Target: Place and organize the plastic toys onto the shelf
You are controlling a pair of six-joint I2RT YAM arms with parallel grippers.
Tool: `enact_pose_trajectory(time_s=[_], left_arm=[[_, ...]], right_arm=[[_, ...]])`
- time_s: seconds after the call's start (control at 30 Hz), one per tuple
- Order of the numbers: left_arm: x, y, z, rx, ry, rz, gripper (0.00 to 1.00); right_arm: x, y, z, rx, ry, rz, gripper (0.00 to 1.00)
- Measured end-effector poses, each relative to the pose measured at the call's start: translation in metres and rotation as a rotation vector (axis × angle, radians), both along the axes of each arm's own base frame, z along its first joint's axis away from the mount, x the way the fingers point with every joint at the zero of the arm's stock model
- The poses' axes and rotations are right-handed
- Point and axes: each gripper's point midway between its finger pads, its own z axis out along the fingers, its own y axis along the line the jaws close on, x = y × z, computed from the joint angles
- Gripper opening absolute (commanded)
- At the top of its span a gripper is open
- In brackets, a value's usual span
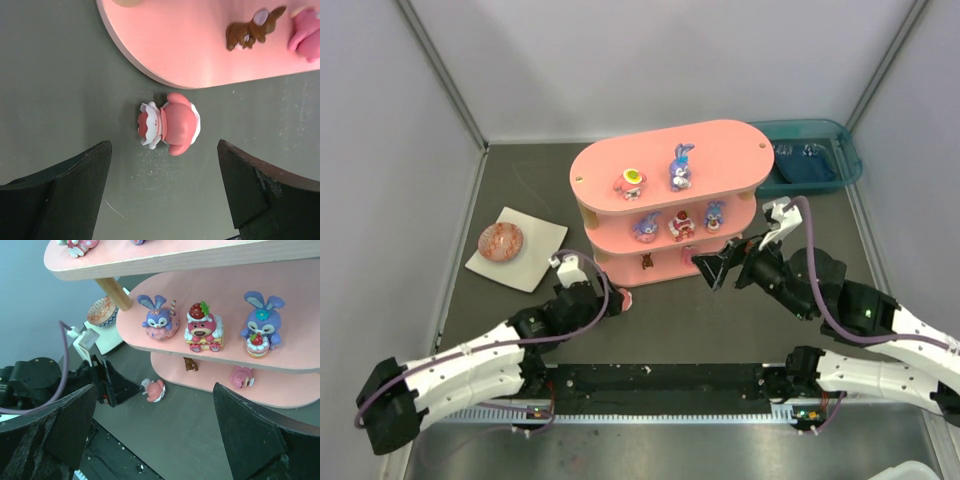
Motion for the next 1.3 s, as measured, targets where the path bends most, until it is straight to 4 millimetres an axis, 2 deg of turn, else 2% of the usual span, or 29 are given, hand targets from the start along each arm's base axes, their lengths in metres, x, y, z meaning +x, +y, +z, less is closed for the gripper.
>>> enact_pose_trajectory(time_s=[0.1,0.33,0.77,0.93,1.07,1.3], left_arm=[[0.0,-0.007,-0.01,0.072,0.033,-0.056,0.94],[0.008,-0.025,-0.014,0.143,0.054,-0.13,0.94],[0.012,-0.024,-0.033,0.252,0.13,-0.127,0.92],[0.011,-0.024,-0.035,0.255,0.135,-0.129,0.88],[0.011,-0.024,-0.035,0.253,0.136,-0.13,0.81],[0.01,-0.026,-0.035,0.246,0.139,-0.138,0.77]], right_arm=[[0.0,-0.003,0.0,0.006,-0.003,-0.008,0.99],[-0.002,-0.013,-0.009,0.007,0.0,-0.027,0.99],[-0.001,-0.021,-0.01,0.008,-0.005,-0.051,0.99],[-0.001,-0.022,-0.011,0.01,-0.005,-0.053,0.99],[-0.001,-0.023,-0.013,0.01,-0.003,-0.056,0.99],[-0.001,-0.023,-0.013,0.011,0.0,-0.057,0.99]])
